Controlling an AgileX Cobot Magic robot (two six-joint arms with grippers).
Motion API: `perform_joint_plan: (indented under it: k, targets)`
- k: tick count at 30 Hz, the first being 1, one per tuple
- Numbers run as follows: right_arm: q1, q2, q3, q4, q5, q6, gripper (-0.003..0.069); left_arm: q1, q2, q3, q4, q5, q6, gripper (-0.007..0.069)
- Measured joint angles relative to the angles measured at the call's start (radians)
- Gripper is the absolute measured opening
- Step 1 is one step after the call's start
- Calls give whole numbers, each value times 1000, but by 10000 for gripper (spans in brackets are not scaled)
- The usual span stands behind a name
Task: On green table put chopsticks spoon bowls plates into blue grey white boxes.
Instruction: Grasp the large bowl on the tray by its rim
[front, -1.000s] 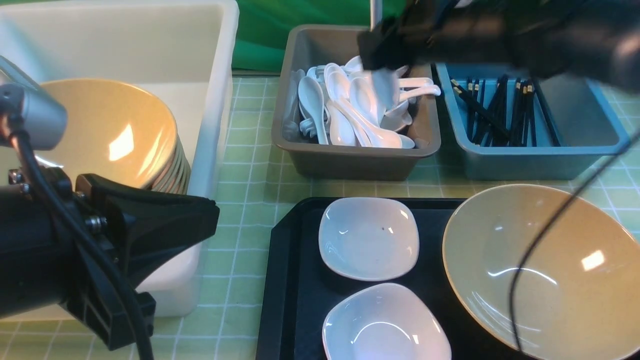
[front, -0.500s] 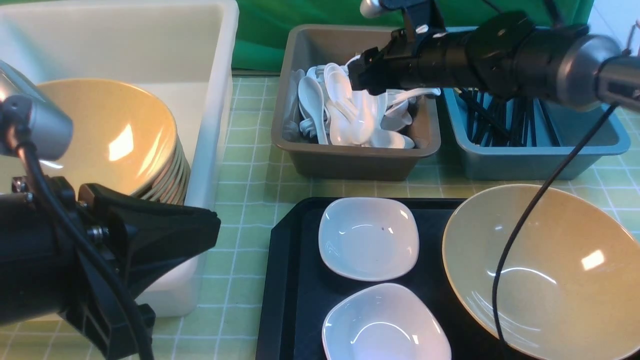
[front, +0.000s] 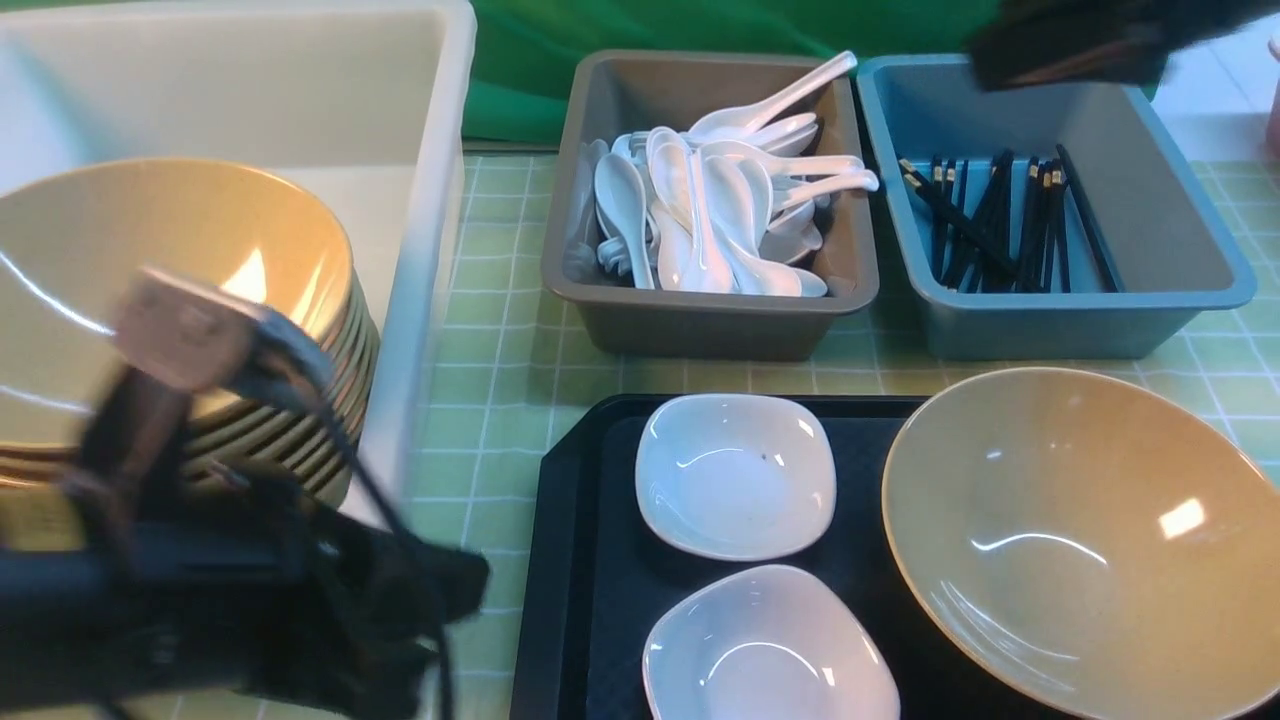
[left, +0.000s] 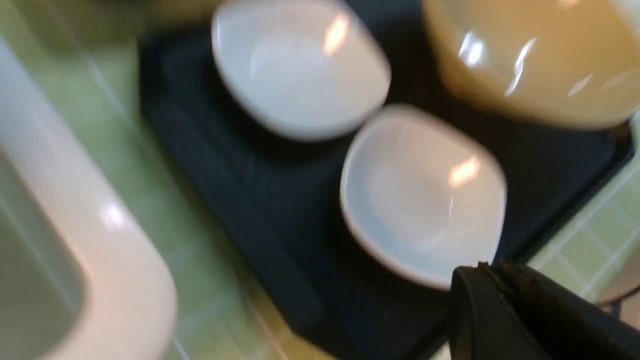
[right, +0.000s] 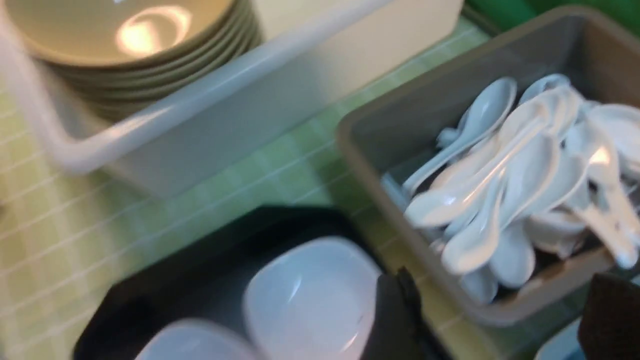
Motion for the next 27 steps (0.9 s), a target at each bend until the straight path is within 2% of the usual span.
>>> perform_joint_plan:
  k: [2,6,9,12,16,18,19,21,24,27]
  targets:
    - [15,-53,8,-44,11,31,475,0,56,-3,-32,2,16,-2]
    - [71,-242,116,-210,12,141,473,0,254,-132,-100,49,65,0]
    - [83,-399,265,-241,12,186,450,-9,381,-271,-131,86,69,4]
    - [85,-535,415,-244,12,213,396,-54,484,-391,-141,112,49,32]
    - [85,-687,610,-238,12,235,238,-163,622,-522,-128,111,-39,138]
    - [86,-748,686,-237,12,255,137,-219,703,-590,-89,102,-93,225]
    - [86,-753,686,-237,12,257,128,-223,719,-603,-84,101,-98,242]
    - [86,-809,732,-232,12,278,51,-254,821,-693,-32,101,-145,347]
    - [86,-869,748,-221,12,286,26,-261,946,-804,-9,111,-181,451]
    - [86,-910,748,-211,12,288,24,-261,1068,-916,-4,129,-189,506]
